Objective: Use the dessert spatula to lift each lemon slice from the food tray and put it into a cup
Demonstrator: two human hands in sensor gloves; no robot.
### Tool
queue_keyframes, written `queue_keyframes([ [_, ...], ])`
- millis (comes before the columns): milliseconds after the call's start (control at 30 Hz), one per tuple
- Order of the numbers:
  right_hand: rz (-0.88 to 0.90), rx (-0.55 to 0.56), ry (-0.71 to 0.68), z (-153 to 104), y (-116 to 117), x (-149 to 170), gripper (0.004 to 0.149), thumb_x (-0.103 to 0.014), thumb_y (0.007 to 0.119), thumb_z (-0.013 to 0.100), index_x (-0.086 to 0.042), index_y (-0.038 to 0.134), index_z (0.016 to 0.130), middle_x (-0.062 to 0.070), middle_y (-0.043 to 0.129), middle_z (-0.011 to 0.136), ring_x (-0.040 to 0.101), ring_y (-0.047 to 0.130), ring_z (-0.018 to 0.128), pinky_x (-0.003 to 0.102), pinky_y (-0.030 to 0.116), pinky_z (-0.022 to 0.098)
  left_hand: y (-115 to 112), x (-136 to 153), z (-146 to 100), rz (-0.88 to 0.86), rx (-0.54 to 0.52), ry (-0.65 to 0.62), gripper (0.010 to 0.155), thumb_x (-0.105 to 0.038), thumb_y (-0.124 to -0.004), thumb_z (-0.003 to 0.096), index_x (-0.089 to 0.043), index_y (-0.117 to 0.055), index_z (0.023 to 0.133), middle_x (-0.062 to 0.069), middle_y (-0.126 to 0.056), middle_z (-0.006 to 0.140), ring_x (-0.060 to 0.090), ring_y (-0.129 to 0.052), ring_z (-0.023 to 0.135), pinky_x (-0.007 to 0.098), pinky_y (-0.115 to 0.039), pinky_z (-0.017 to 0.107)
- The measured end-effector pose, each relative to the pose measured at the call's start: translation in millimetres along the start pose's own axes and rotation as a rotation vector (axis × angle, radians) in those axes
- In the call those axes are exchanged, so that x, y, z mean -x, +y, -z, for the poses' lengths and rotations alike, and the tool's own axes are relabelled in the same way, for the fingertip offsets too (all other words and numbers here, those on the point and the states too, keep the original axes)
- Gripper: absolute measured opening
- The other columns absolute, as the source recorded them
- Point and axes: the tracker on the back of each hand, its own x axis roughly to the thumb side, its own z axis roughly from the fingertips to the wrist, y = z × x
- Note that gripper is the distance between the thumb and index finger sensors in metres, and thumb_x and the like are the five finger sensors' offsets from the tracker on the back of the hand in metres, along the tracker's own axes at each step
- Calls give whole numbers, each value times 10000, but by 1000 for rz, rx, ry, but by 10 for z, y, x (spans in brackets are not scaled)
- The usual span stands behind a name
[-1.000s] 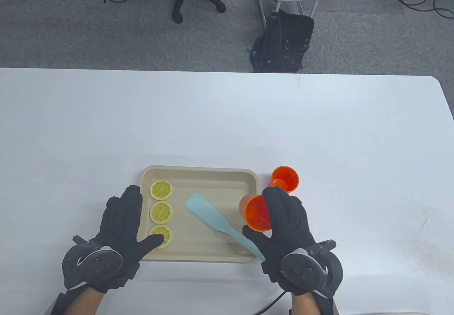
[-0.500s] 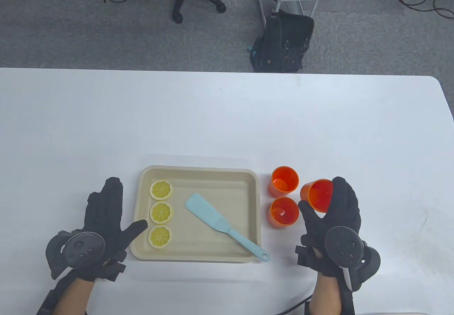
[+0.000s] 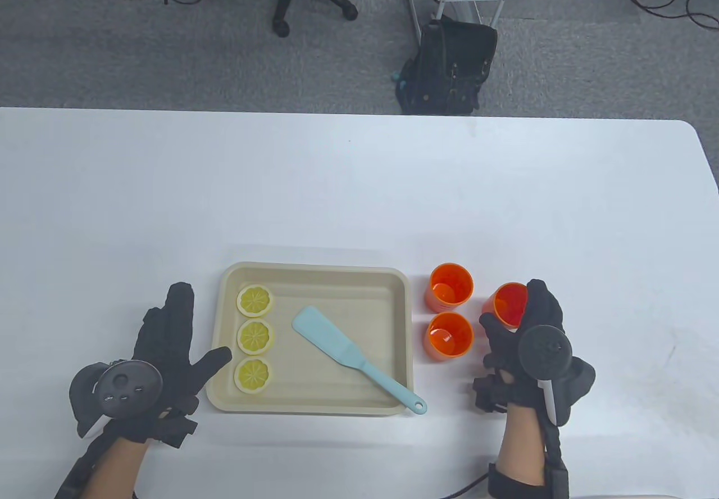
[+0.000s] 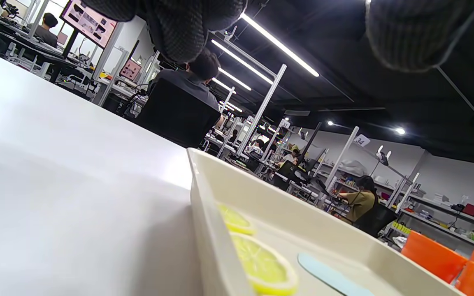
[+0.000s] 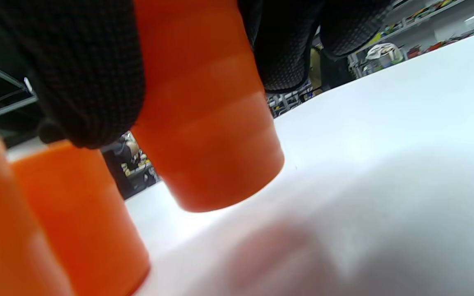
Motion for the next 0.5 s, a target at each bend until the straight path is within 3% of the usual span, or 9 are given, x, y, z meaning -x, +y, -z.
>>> queue_keyframes([
  [300, -30, -75, -19, 33, 169, -9, 960, -473, 996, 396, -232, 418, 1124, 85, 498, 1156, 327, 775, 981, 616, 570, 757, -13, 4, 17, 18, 21, 7, 1035, -682, -760, 497, -188, -134, 1156, 197, -308, 1255, 503, -551, 1128, 712, -401, 802],
  [500, 43, -129, 1, 25, 66, -4, 985, -450, 998, 413, -214, 373, 1137, 106, 407, 1188, 378, 694, 1042, 637, 534, 761, -34, 35, 35, 58, 61, 28, 1032, -685, -751, 501, -175, -138, 1157, 207, -316, 1252, 512, -544, 1126, 715, -401, 796],
])
